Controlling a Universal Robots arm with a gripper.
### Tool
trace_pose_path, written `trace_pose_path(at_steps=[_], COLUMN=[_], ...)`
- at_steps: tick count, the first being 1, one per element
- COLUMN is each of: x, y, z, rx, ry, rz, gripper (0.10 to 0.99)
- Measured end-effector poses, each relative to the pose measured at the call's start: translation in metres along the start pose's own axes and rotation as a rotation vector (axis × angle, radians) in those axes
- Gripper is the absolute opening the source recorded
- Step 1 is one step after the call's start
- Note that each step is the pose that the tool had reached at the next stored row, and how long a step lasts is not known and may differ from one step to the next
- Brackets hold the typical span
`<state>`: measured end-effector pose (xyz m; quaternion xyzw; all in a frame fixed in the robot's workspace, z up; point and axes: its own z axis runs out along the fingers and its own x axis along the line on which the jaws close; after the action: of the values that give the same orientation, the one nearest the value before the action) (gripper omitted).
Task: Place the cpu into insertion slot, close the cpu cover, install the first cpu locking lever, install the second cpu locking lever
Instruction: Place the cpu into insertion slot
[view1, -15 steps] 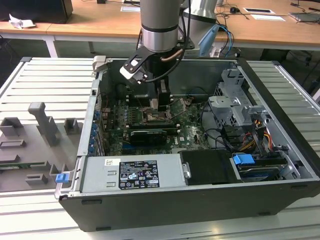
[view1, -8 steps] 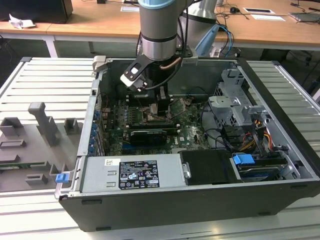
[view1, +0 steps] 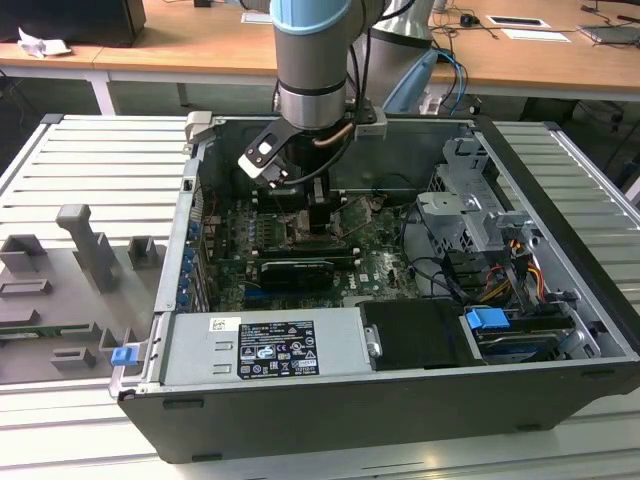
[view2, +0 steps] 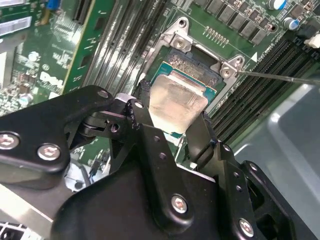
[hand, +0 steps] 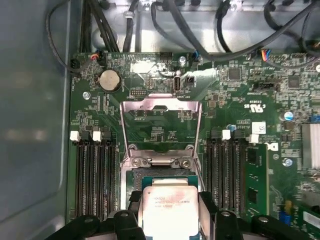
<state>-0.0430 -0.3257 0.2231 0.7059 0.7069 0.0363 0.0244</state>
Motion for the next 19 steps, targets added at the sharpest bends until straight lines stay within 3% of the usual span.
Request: trace_pose_path(at_steps=[8, 19], x=[0.0047, 0.0052], y=[-0.0033, -0.0028], z=[0.0132, 0.0192], rx=[0.0, 0.0], ry=[-0.0011, -0.0012], rz=[0.014, 0.016], gripper=[0.533, 0.533])
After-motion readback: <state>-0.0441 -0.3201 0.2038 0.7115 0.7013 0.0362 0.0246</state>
